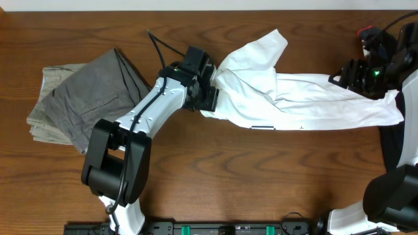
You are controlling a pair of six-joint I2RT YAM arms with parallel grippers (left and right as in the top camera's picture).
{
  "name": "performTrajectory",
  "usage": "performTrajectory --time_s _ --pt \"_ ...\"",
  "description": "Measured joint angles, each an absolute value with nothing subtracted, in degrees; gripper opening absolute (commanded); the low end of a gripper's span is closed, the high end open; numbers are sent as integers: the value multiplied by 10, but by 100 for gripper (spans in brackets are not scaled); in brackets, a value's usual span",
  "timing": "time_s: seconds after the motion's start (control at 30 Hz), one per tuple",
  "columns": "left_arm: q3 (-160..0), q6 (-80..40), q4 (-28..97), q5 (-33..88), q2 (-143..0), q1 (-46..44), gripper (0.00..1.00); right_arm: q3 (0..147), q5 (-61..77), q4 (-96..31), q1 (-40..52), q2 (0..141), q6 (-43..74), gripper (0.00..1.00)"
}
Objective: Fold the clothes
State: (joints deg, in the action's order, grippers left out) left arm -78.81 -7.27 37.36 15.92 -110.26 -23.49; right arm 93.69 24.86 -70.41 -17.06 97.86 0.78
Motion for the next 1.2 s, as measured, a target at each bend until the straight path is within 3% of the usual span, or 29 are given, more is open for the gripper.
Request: performTrajectory --time_s 0.17,0.23,0.3,0.37,0.6,0.8,1.0,1.2 --pt "-778 -72 362 161 -1110 -239 64 936 244 -702 -171 979 8 65" --pt "-775 -73 349 162 -1125 -245 58 936 244 -703 -171 979 8 65" --pt "-773 -77 336 162 -1145 -250 39 936 244 -703 -171 979 8 64" --pt "-769 -75 332 161 -1159 -255 6 936 241 -703 -171 979 8 64" --pt "-768 -70 419 152 -1135 -256 6 935 224 -705 -171 979 8 64" --pt "-772 -77 524 53 -1012 -256 6 922 194 -704 -171 979 14 63" --pt "-788 -79 544 -19 -896 -256 6 844 166 -660 -171 979 30 64" --pt "-789 -79 555 -39 -876 -256 6 738 153 -590 -171 979 53 68"
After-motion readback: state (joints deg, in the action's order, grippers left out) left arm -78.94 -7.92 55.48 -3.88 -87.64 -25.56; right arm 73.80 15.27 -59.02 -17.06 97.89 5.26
